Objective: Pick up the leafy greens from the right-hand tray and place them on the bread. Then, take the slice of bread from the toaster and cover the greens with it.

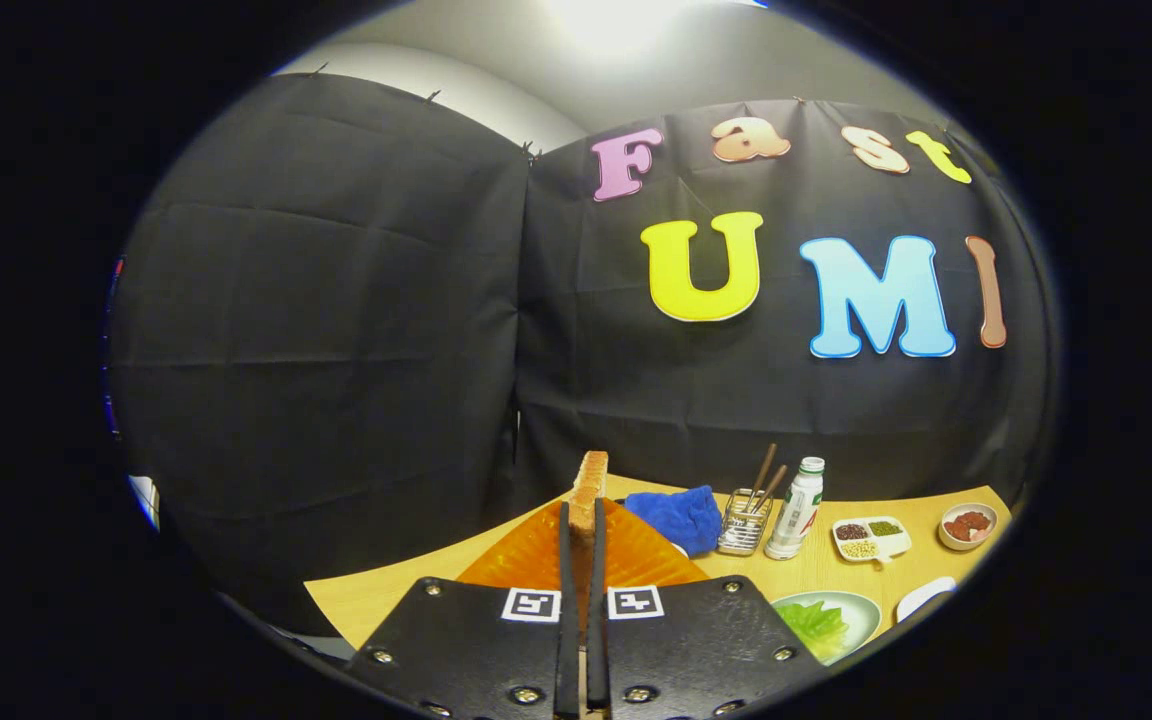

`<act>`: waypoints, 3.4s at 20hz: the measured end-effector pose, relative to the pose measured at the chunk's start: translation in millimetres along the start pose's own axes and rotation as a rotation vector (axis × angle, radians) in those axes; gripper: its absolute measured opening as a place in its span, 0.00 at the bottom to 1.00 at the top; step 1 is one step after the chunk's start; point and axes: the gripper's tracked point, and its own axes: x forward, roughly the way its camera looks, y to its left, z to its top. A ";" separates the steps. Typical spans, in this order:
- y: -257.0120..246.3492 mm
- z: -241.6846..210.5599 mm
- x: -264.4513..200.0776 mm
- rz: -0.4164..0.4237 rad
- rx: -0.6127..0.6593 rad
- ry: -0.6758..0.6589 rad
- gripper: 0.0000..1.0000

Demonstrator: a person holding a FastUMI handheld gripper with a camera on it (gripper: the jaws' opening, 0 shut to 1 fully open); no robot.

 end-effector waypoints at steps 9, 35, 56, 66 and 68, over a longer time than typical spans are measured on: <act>-50.8 17.0 -29.2 -0.033 -0.007 -0.015 0.03; -204.0 -123.4 -53.3 -0.256 0.116 0.171 0.03; -229.4 -180.4 -54.9 -0.341 0.222 0.218 0.08; -279.3 -201.9 -77.8 -0.419 0.258 0.273 0.25; -289.3 -193.3 -86.5 -0.434 0.232 0.253 0.28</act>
